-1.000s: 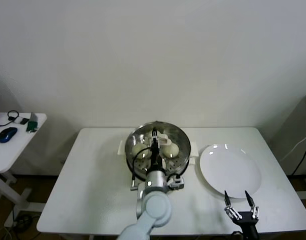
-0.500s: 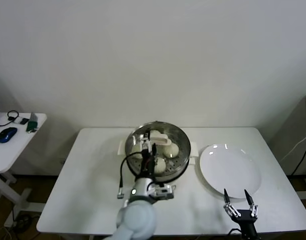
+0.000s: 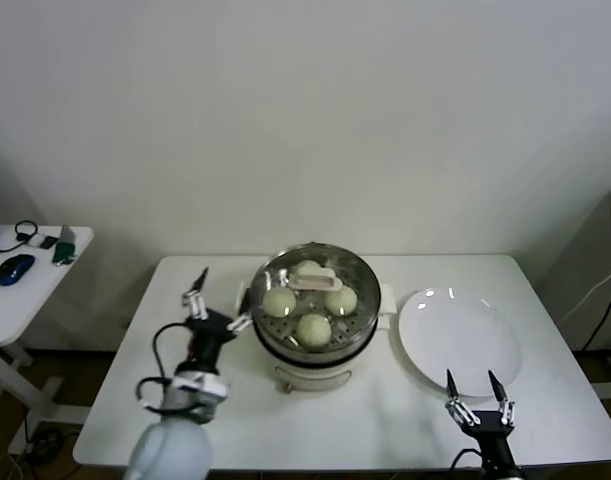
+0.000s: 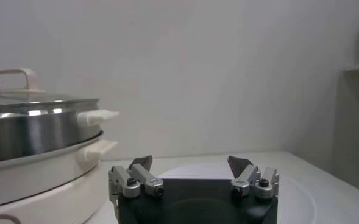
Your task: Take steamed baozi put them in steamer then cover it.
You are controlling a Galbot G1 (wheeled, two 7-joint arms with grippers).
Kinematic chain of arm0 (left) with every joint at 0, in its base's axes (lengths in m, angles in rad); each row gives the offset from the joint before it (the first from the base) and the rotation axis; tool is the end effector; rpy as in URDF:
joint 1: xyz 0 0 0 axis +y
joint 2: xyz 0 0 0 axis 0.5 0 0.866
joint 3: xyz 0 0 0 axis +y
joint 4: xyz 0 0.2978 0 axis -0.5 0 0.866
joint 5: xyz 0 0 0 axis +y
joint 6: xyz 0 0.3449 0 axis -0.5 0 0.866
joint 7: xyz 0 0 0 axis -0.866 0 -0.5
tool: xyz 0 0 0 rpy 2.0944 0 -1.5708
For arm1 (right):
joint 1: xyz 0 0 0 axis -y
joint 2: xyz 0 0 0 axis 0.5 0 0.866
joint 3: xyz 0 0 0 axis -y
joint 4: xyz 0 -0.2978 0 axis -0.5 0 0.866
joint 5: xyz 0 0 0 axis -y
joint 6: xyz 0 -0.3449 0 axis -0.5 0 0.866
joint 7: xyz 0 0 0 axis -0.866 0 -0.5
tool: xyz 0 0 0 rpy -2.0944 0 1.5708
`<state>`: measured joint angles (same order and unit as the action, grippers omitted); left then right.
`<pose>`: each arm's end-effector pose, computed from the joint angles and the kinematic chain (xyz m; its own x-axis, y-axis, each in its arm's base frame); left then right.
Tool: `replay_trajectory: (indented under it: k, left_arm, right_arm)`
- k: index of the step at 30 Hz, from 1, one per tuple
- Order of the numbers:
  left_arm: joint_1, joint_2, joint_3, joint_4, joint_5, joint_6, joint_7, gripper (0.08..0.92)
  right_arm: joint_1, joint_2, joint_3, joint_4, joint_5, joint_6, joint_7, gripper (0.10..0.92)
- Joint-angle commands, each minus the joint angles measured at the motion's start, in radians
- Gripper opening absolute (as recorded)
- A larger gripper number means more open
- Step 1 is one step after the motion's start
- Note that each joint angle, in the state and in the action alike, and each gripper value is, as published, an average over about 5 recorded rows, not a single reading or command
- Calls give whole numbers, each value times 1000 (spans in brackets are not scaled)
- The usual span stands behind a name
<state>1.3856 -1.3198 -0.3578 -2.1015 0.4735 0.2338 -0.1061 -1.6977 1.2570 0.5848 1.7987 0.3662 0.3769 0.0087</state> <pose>0.2331 -0.0169 -0.2215 -0.9987 0.0437 -0.0245 0.0201 0.7986 0.6015 0.1441 -0.0874 -0.3645 -0.9991 0.0138 0.0390 0.0157 0.9987 0.0478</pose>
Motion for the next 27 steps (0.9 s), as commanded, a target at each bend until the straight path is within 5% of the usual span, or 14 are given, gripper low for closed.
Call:
replay_trajectory:
  k: [1, 10, 27]
  left_arm:
    - [246, 39, -346, 146, -614, -426, 45, 823]
    - [233, -5, -265, 351, -653, -594, 155, 823]
    - [214, -43, -249, 355, -639, -580, 187, 823]
  right_arm:
    - [9, 2, 14, -16, -45, -19, 8, 823]
    - [16, -4, 21, -31, -27, -27, 6, 823]
    - [21, -10, 15, -32, -20, -27, 1, 823]
